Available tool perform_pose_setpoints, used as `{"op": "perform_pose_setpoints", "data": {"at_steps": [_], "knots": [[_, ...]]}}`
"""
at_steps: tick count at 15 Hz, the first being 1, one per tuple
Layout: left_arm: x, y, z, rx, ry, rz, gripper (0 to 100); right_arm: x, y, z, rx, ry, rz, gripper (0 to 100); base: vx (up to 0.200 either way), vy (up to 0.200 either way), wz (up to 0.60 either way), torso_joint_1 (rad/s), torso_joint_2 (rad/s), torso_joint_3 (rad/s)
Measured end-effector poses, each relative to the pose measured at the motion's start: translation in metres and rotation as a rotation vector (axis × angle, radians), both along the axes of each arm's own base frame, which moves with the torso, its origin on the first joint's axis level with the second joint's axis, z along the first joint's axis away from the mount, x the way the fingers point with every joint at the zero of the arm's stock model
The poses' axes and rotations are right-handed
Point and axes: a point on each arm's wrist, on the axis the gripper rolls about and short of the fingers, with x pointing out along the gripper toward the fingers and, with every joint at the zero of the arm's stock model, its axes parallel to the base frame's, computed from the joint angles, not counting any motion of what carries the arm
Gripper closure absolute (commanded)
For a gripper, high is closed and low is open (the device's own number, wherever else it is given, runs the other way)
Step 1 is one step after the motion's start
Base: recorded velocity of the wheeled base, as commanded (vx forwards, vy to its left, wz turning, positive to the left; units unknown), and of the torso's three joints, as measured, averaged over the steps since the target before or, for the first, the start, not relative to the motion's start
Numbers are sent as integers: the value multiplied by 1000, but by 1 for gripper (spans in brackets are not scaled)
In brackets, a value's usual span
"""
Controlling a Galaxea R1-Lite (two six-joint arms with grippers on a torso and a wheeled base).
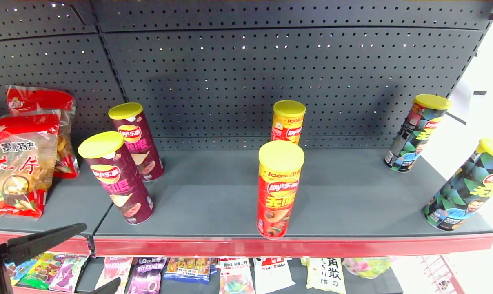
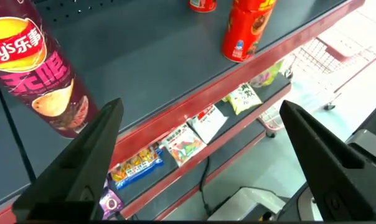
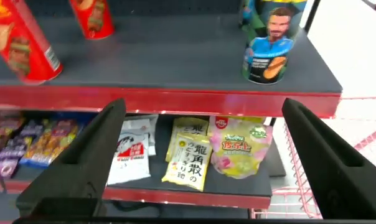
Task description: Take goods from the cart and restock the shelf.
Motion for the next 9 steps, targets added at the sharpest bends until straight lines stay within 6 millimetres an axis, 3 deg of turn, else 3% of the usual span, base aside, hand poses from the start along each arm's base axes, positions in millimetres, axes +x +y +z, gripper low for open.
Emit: {"op": "perform_pose_setpoints", "data": {"at_steps": [3, 5, 9], "knots": [[0, 0, 1, 1, -6, -1, 0, 0, -1, 0, -56, -54, -34, 0, 0, 0, 0, 0, 0, 0], [-1, 1, 1, -1, -13, -1, 0, 1, -2, -6, 12, -7, -102, 0, 0, 0, 0, 0, 0, 0], [-2, 1, 2, -3, -19, -3, 0, 1, -1, -7, -3, 0, -49, 0, 0, 0, 0, 0, 0, 0]]}}
